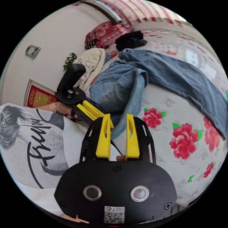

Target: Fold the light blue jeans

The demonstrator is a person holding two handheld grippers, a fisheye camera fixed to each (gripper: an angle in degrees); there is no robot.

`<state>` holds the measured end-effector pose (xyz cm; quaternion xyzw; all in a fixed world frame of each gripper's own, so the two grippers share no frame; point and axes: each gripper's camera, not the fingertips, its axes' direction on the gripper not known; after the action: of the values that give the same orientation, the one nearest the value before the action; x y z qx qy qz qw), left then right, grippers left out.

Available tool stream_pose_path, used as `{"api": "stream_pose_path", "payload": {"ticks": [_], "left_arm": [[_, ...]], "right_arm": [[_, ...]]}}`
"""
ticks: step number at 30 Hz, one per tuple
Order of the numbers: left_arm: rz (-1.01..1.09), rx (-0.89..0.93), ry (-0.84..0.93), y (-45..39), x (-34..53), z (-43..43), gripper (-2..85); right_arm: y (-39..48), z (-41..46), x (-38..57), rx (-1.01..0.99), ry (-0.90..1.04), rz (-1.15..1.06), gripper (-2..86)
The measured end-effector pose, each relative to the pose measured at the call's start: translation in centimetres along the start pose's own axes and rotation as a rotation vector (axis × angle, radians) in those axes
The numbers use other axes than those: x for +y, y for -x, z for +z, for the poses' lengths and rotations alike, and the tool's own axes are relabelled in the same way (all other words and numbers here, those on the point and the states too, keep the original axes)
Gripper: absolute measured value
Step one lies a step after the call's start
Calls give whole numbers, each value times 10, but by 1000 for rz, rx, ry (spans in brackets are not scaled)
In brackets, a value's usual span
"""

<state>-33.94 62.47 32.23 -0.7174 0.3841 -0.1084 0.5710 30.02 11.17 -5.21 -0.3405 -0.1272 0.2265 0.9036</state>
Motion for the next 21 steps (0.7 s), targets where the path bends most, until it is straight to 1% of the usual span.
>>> {"api": "stream_pose_path", "payload": {"ticks": [2, 3, 6, 8, 9, 11, 13, 14, 15, 16, 17, 19, 21], "left_arm": [[5, 64, -31, 5, -1, -4, 54], [1, 68, -37, 9, 4, -6, 54], [16, 21, -97, 17, 32, -27, 54], [4, -17, -170, 27, 56, -52, 50], [-20, -43, -238, 36, 75, -70, 46], [-100, -112, -347, 56, 106, -100, 34], [-307, -330, -546, 82, 157, -144, 8], [-380, -389, -593, 89, 171, -154, 2], [-537, -472, -666, 105, 197, -172, 0], [-658, -499, -710, 121, 219, -188, 1], [-691, -496, -727, 128, 228, -195, 2], [-742, -480, -770, 148, 253, -216, 26], [-768, -475, -775, 158, 265, -225, 45]], "right_arm": [[-13, -17, 23, 9, -82, 166, 102], [-14, -19, 29, 12, -93, 189, 104], [-10, -10, 52, 37, -59, 261, 115], [0, 9, 64, 17, -37, 295, 122], [2, 16, 66, 4, -31, 299, 123], [13, 45, 67, -19, 22, 288, 128], [18, 67, 64, 13, 88, 271, 128], [18, 81, 62, 32, 142, 272, 126], [17, 87, 62, 40, 169, 281, 123], [16, 92, 62, 87, 184, 321, 118], [17, 92, 61, 83, 187, 323, 104], [17, 91, 62, 6, 189, 318, 81], [19, 85, 66, 10, 174, 322, 60]]}}
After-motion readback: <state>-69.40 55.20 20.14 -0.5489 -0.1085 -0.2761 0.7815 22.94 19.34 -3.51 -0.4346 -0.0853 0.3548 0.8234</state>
